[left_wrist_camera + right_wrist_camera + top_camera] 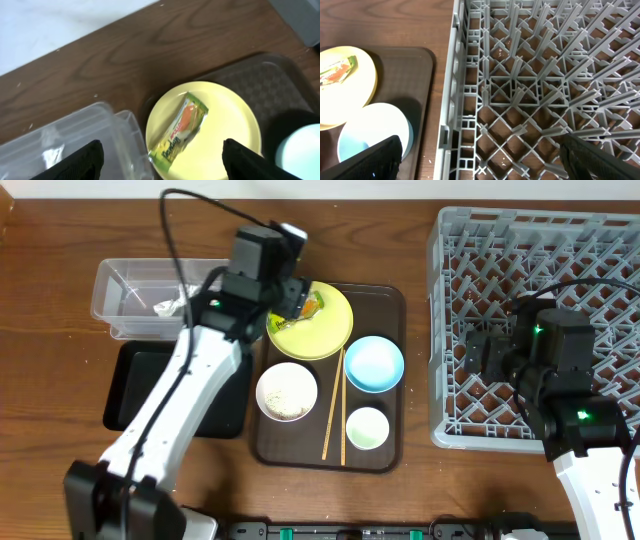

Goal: Sort waste into correct bins and load items into the dishwasher rack
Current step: 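Reach the left gripper to the yellow plate and grasp the green wrapper, then carry the green wrapper with the left gripper and drop it into the clear bin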

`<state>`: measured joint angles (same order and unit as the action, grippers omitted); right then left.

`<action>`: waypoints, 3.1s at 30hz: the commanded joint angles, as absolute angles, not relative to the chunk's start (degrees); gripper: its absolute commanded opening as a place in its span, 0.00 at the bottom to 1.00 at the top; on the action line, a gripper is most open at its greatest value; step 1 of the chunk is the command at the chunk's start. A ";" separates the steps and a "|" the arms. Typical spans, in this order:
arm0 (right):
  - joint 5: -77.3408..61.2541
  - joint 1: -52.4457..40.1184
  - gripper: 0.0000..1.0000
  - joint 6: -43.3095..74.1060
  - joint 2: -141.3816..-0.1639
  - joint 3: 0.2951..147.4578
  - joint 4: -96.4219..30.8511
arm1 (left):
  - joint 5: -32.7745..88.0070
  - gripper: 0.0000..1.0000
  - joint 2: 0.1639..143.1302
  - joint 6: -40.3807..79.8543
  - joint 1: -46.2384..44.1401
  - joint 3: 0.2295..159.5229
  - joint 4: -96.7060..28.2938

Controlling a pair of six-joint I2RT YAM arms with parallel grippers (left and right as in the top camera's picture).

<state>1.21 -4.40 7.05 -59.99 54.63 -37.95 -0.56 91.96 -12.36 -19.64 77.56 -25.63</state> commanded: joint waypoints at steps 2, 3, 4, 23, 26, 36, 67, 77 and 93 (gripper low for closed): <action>1.04 -4.14 0.99 7.66 -59.90 55.81 -38.04 | -0.64 0.79 99.59 -15.03 -19.49 78.24 -23.24; 1.04 -4.14 0.99 7.66 -59.90 55.81 -38.06 | -0.64 0.79 101.08 -15.03 -19.46 78.24 -22.55; 1.04 -4.14 0.99 7.66 -59.92 55.81 -38.11 | -0.64 0.80 102.52 -15.03 -19.49 78.24 -21.93; 1.04 -4.14 0.99 7.66 -59.92 55.81 -38.17 | -0.62 0.79 117.99 -17.52 -19.44 78.08 -21.52; 1.04 -4.14 0.99 7.66 -59.90 55.81 -38.15 | -0.60 0.73 117.99 -17.52 -19.44 78.02 -22.50; 1.06 -4.14 0.99 7.64 -59.90 55.81 -38.17 | -0.45 0.06 117.40 -16.75 -19.49 78.02 -27.57; 1.06 -4.14 0.99 7.64 -59.90 55.81 -38.00 | -0.82 0.54 96.77 -7.16 0.36 78.02 -26.94; 1.08 -4.14 0.99 7.66 -59.90 55.81 -38.06 | 3.29 0.56 95.18 -1.34 0.03 78.02 -33.82; 1.06 -4.14 0.99 7.66 -59.92 55.81 -38.20 | -2.68 0.34 93.54 0.51 -1.32 78.02 -33.95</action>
<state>1.21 -4.40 7.05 -59.99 54.63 -38.11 2.33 94.61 0.40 -1.52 77.71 -35.99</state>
